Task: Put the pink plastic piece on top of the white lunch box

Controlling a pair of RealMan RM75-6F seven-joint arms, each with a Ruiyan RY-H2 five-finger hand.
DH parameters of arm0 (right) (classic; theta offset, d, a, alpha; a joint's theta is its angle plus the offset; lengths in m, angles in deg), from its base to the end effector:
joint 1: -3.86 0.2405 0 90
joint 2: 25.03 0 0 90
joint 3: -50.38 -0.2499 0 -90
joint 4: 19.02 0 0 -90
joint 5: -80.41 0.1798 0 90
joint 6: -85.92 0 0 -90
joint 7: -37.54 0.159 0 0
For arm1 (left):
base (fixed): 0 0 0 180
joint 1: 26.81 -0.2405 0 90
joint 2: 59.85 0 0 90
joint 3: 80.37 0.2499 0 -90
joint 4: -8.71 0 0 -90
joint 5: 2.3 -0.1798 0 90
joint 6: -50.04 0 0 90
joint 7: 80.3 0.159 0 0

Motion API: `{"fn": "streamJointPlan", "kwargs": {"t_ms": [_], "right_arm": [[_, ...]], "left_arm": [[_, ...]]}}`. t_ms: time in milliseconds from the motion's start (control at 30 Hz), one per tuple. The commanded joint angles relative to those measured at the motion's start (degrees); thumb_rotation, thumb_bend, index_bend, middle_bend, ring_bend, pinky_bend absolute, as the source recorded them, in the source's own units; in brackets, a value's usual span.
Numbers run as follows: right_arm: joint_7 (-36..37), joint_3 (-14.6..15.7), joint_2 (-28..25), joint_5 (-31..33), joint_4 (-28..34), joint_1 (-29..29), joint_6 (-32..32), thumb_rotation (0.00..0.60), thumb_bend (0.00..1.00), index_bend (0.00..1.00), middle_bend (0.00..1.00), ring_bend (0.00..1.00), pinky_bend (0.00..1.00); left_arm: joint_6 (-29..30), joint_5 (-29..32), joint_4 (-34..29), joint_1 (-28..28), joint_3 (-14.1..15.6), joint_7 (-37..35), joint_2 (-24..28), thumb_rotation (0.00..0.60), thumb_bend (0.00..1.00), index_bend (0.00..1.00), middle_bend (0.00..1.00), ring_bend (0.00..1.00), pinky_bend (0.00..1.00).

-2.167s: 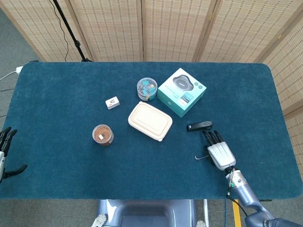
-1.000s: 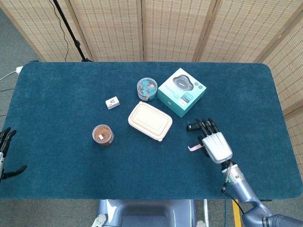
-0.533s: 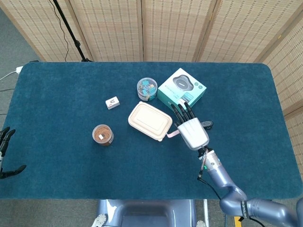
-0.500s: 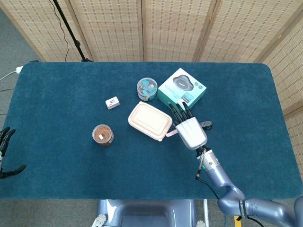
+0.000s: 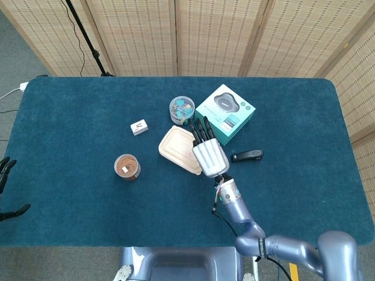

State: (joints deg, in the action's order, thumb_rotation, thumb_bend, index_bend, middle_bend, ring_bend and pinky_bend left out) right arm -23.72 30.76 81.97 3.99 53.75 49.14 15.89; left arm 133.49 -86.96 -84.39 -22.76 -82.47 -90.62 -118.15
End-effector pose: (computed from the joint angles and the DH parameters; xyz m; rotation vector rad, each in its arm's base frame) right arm -0.0580 -0.3548 -0.0080 1.6626 -0.1006 0.8132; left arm -0.3048 0.1864 0.2101 -1.3336 -1.0175 -0.9311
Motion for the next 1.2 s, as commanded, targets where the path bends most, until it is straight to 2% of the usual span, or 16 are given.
{"fn": "streamJointPlan", "kwargs": {"t_ms": [33,300,900,967,1133,1200], "right_arm": [[-3.74,-0.69,3.59,2.28,-4.80,1.51,-1.40,0.600,0.44,0.62,0.00,0.00,0.00],[-2.45,0.42,7.74,2.42,-12.12,2.46,-3.03,0.600,0.44,0.62,0.00,0.00,0.00],[0.09,0.17,13.88,2.10,-20.32,5.00,-4.97,0.600,0.44,0.60,0.00,0.00,0.00],[0.32,0.18,13.97,2.33,-20.17,4.93,-4.77,0.600,0.44,0.54,0.00,0.00,0.00],[-0.33,-0.48,13.98,4.14,-17.92,4.41,-4.25,0.600,0.44,0.21,0.00,0.00,0.00],[-1.06,-0.67,13.57,4.23,-17.26,4.52,-4.42,0.600,0.44,0.14,0.00,0.00,0.00]], "left_arm": [[-0.06,0.13,0.03,-0.01,-0.05,-0.57,0.21,0.600,0.04,0.00,0.00,0.00,0.00],[-0.75,0.72,0.23,0.25,-0.28,-1.79,0.65,0.600,0.04,0.00,0.00,0.00,0.00],[-1.31,1.48,0.10,0.44,-0.50,-1.67,0.70,0.600,0.04,0.00,0.00,0.00,0.00],[-1.35,1.48,0.08,0.47,-0.50,-1.64,0.70,0.600,0.04,0.00,0.00,0.00,0.00],[-1.34,1.60,0.04,0.45,-0.53,-1.46,0.69,0.600,0.04,0.00,0.00,0.00,0.00],[-1.34,1.58,0.02,0.42,-0.51,-1.64,0.74,0.600,0.04,0.00,0.00,0.00,0.00]]}}
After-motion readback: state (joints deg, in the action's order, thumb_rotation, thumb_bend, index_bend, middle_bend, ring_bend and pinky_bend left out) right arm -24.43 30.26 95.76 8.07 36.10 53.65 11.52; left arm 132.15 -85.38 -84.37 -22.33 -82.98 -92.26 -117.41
